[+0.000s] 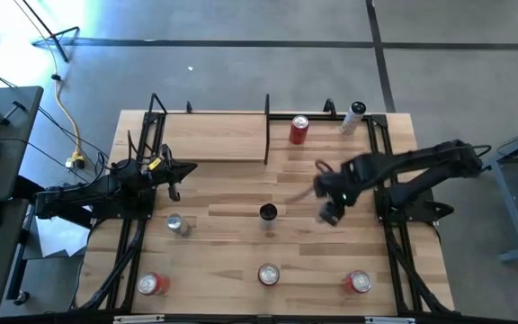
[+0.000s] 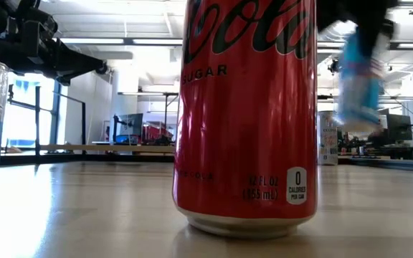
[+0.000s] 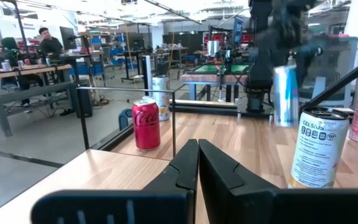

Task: Place canned beverage on shelf
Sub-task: Put the right blue soda can on the shelf

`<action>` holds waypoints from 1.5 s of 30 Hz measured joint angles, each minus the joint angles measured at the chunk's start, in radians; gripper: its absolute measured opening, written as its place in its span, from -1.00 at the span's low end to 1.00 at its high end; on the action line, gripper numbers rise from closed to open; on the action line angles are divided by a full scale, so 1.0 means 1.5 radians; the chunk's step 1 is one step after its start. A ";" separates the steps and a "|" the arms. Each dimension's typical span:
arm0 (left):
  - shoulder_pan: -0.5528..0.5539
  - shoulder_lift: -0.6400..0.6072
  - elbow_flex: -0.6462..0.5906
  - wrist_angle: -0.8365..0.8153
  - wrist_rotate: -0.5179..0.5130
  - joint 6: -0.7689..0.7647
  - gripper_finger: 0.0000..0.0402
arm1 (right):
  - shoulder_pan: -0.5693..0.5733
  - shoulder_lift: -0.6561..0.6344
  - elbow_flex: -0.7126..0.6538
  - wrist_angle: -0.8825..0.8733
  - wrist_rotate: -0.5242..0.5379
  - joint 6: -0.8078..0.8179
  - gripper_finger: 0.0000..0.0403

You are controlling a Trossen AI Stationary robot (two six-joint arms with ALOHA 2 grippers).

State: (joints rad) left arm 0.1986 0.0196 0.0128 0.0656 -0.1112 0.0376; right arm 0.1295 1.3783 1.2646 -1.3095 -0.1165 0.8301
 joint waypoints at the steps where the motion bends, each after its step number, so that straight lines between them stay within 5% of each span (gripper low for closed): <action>1: 0.000 0.000 0.000 0.001 0.000 0.000 -0.98 | -0.019 0.009 0.030 -0.007 0.000 -0.018 0.01; 10: 0.000 0.000 0.000 0.009 -0.003 0.000 -0.98 | -0.145 0.281 0.494 -0.178 0.055 -0.267 0.01; 14: 0.000 0.000 0.000 0.026 -0.003 0.016 -0.98 | -0.183 0.404 0.730 -0.164 0.014 -0.353 0.01; 18: 0.000 0.000 0.000 0.053 -0.004 0.033 -0.98 | -0.218 0.374 0.644 -0.084 -0.047 -0.387 0.01; 21: 0.001 0.000 0.000 0.077 -0.004 0.040 -0.98 | -0.237 0.379 0.627 -0.080 0.037 -0.406 0.01; 25: 0.003 0.002 0.000 0.098 -0.004 0.061 -0.98 | -0.250 0.388 0.625 -0.020 0.043 -0.446 0.01; 45: 0.026 0.063 0.041 0.133 0.009 0.078 -1.00 | -0.178 0.559 0.624 -0.089 0.040 -0.484 0.01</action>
State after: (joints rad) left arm 0.2375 0.1138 0.0746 0.2657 -0.0975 0.1552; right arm -0.1368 2.2163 2.2013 -1.4429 -0.0570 0.1038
